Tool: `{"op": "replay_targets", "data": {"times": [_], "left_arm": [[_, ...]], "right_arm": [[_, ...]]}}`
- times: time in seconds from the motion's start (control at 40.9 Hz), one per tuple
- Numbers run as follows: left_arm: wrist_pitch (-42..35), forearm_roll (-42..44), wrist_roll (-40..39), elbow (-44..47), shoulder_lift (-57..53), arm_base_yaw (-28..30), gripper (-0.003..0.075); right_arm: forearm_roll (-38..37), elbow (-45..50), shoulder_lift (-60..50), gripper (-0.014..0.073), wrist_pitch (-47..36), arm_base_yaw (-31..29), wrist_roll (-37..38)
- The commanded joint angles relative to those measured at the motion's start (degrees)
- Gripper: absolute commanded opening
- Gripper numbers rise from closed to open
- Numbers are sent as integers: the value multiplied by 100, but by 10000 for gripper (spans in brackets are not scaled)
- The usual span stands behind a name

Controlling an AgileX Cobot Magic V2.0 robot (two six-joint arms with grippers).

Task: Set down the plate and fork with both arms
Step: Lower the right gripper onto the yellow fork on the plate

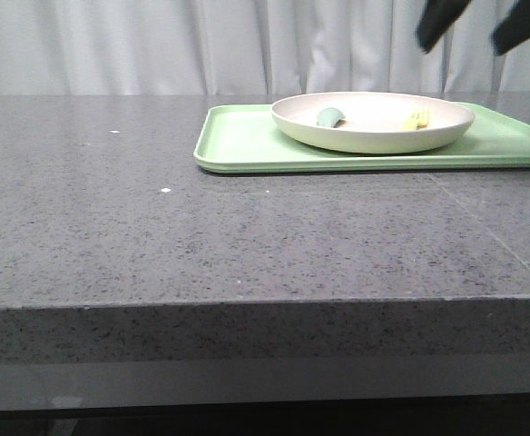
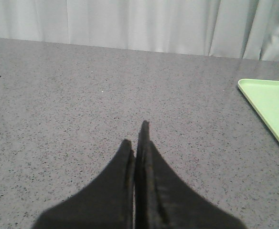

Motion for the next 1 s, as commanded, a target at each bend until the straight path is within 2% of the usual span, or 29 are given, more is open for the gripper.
{"op": "replay_targets", "data": {"times": [0.0, 0.196, 0.465, 0.807, 0.905, 0.978], "left_arm": [[-450, -1, -24, -151, 43, 11, -18], [-460, -1, -24, -151, 43, 11, -18], [-460, -1, -24, -151, 43, 11, -18], [-460, -1, -24, -151, 43, 11, -18], [-460, -1, -24, -151, 43, 11, -18], [-460, -1, -24, -151, 43, 11, -18]], "right_arm": [[21, -783, 287, 517, 133, 125, 159], [-1035, -1919, 1277, 496, 1070, 133, 1517], [-953, -2716, 1996, 496, 1296, 133, 1646], [-881, -2855, 2287, 495, 1292, 137, 1836], [-881, -2867, 2287, 431, 1323, 137, 1836], [-881, -2867, 2287, 335, 1374, 137, 1836]]}}
